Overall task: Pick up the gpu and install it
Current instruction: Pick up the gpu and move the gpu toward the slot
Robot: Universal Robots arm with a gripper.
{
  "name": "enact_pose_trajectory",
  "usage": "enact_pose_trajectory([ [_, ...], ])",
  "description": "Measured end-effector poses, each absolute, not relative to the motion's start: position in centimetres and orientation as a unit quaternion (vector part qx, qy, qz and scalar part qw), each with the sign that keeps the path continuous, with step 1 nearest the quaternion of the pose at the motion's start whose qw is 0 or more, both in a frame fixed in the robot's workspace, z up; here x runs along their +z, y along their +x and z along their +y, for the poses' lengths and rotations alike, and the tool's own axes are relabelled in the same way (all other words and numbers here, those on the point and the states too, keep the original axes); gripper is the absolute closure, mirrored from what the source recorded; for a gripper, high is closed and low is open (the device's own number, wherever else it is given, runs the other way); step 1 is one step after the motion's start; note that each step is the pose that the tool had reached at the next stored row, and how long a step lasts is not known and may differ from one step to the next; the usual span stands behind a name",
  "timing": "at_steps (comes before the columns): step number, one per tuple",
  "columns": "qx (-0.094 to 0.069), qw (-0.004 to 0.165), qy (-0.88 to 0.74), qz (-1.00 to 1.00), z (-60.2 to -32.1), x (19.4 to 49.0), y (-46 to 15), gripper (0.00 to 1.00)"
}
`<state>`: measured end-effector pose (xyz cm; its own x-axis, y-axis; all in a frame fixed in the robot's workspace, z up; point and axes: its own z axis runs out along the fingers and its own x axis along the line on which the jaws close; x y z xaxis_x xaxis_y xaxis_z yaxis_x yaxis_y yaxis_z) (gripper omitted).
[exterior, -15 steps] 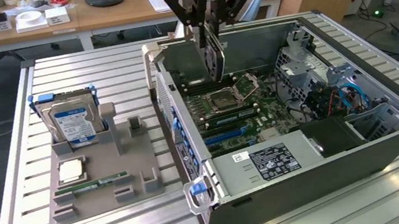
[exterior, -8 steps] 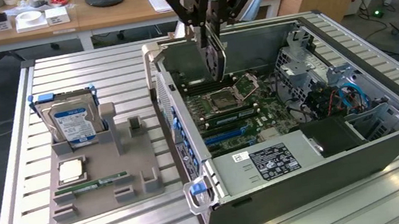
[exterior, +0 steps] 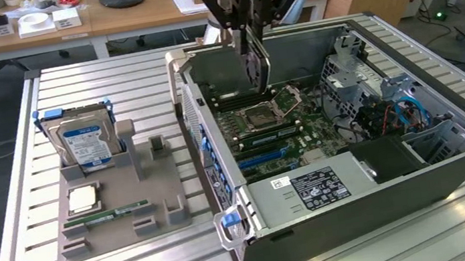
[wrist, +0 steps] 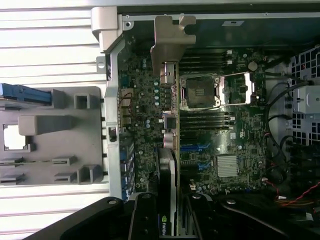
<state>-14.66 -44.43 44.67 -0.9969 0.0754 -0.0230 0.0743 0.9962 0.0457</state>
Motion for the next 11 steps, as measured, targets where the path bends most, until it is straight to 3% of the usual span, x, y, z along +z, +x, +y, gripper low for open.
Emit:
enact_pose_trajectory([
  [11, 0.022, 0.012, 0.037, 0.999, -44.4, 44.7, -13.1, 0.73],
])
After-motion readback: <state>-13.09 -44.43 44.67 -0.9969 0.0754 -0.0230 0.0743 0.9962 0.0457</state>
